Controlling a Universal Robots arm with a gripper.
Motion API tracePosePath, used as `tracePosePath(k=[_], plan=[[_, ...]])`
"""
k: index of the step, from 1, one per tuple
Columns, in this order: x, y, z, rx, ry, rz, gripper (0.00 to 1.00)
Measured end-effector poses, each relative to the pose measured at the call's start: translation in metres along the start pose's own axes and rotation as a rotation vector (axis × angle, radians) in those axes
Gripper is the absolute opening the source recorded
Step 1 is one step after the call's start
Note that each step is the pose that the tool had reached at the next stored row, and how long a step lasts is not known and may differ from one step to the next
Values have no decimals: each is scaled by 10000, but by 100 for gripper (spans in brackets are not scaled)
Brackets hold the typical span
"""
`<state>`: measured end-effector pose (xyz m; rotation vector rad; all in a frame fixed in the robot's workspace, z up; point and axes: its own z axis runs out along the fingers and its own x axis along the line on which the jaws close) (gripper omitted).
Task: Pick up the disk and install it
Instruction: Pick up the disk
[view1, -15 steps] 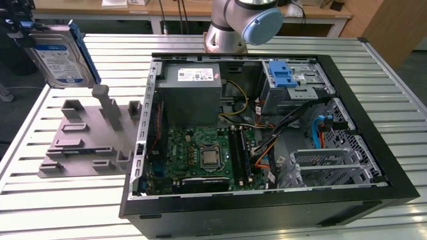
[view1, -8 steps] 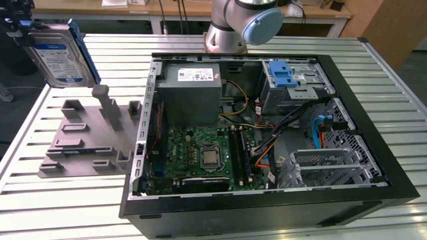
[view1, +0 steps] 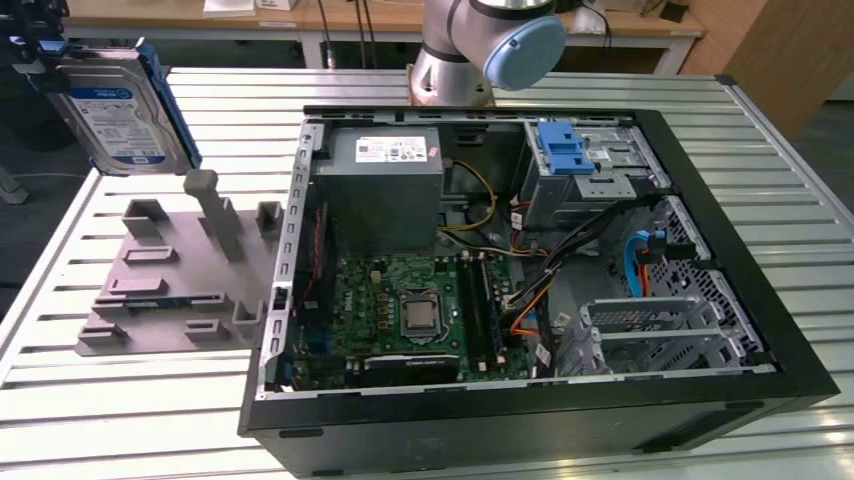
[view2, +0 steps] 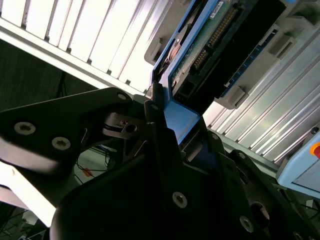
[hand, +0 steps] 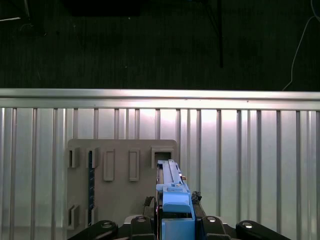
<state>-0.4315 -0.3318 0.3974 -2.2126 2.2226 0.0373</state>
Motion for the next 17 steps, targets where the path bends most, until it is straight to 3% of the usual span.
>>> tracePosePath(k=[11, 17], plan=[[0, 0, -19, -1, 0, 1, 36], [-1, 1, -71, 0, 0, 0, 36]])
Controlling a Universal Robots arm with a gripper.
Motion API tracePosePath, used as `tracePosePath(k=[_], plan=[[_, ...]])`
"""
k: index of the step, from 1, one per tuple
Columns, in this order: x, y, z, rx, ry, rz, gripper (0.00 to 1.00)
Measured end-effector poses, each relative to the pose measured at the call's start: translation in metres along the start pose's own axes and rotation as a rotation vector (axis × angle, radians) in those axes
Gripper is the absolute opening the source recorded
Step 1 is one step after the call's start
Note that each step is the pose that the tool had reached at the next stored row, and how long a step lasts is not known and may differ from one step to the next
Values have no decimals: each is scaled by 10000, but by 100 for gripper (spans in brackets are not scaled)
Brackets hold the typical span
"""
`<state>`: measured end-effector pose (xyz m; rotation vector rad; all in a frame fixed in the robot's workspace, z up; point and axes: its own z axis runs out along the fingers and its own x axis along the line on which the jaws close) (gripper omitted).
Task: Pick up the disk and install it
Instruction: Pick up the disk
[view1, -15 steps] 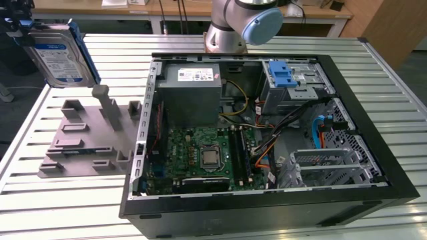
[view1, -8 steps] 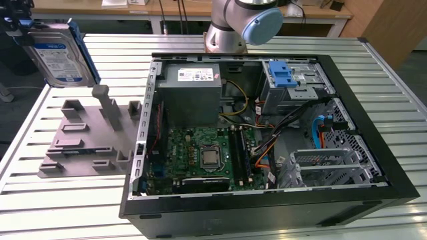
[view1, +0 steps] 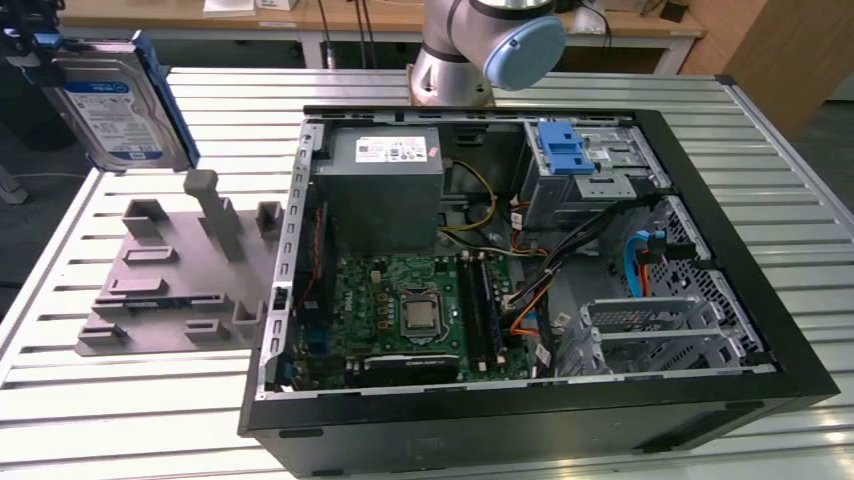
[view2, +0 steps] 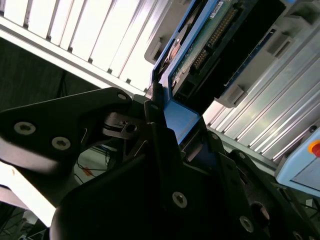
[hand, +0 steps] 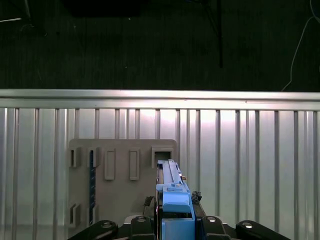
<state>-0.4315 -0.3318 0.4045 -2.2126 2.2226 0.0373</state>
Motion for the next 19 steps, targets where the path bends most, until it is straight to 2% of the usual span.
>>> tracePosePath(k=[4, 14, 19], plan=[[-1, 1, -44, 2, -1, 0, 36], [-1, 1, -51, 2, 0, 0, 36], [-2, 1, -92, 1, 0, 1, 36]])
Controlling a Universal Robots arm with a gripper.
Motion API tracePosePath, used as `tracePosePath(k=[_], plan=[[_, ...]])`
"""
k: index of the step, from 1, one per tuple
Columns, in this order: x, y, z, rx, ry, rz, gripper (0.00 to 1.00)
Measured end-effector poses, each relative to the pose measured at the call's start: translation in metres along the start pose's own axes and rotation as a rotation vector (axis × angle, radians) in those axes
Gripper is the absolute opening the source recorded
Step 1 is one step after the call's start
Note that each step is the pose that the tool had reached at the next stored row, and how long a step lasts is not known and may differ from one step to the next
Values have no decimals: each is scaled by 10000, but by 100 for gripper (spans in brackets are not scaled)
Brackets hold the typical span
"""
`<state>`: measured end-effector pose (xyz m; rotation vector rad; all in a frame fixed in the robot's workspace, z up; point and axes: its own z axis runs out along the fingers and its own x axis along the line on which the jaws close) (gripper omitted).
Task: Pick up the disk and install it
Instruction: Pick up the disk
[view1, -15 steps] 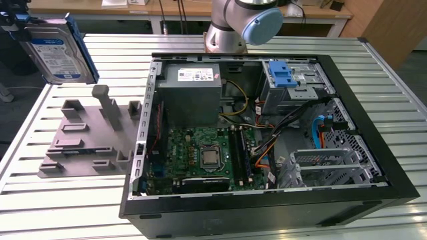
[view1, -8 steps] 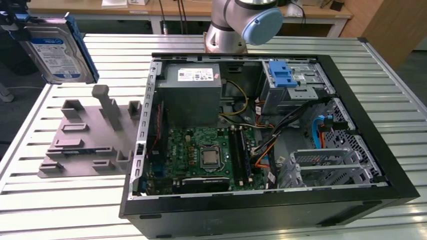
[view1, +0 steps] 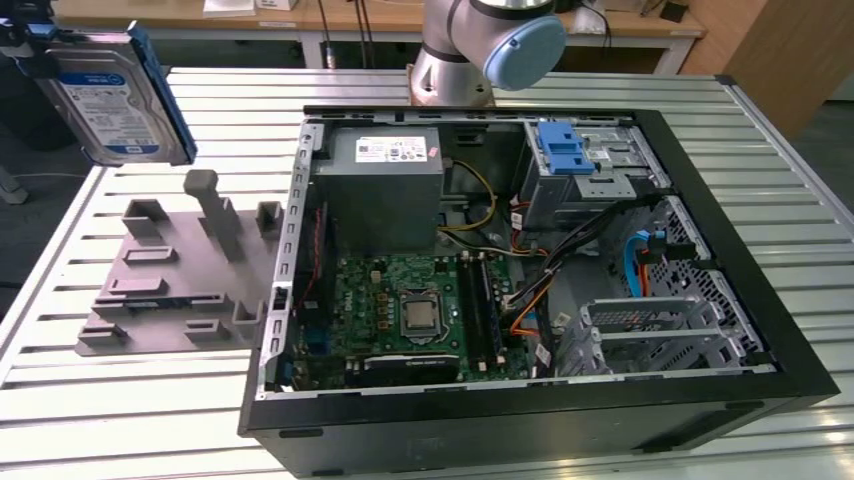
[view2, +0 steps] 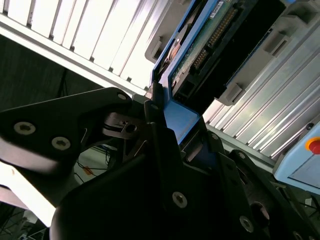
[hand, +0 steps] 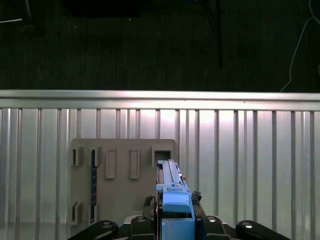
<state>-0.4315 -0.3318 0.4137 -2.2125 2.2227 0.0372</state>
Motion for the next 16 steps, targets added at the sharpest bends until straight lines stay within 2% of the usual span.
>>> tracePosePath(k=[7, 16], plan=[[-2, 1, -85, 1, 0, 0, 36], [-5, 3, -242, 1, 0, -1, 36]])
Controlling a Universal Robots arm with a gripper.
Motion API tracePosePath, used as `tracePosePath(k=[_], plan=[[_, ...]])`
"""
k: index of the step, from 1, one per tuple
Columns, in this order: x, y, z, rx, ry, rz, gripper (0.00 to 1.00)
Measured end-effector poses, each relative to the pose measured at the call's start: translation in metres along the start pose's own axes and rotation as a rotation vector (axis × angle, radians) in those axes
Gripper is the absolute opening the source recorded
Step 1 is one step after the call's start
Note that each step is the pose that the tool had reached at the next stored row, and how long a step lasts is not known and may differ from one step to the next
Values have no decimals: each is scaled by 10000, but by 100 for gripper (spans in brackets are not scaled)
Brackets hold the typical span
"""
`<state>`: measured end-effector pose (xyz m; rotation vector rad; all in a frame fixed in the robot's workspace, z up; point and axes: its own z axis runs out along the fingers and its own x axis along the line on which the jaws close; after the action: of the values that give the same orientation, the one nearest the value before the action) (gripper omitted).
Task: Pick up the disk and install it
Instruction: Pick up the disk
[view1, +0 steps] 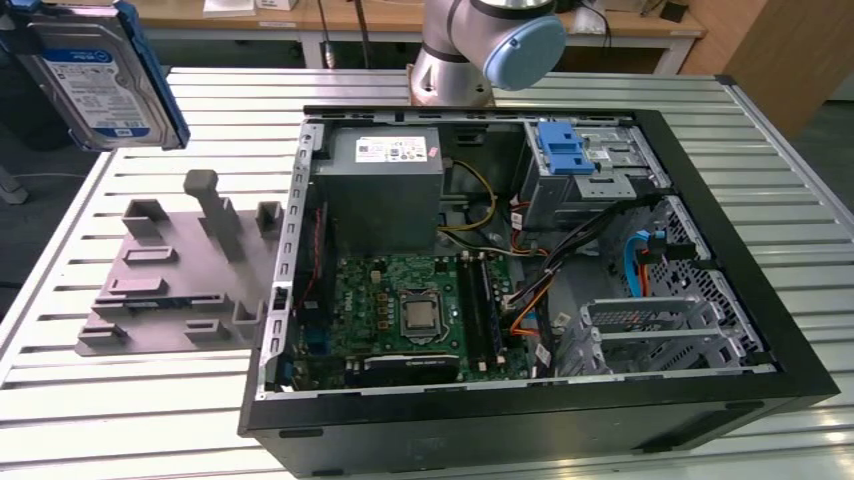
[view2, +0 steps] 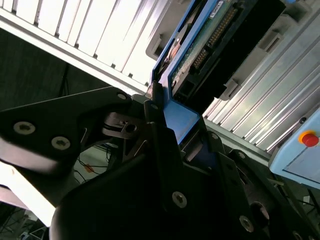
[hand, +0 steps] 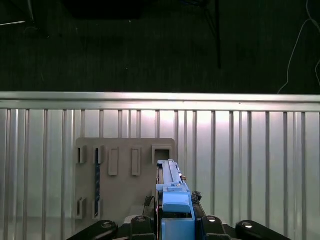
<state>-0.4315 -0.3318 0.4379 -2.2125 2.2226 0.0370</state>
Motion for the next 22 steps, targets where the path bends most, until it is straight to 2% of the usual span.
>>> tracePosePath(k=[22], plan=[[-7, 5, -359, 4, -1, 0, 36]])
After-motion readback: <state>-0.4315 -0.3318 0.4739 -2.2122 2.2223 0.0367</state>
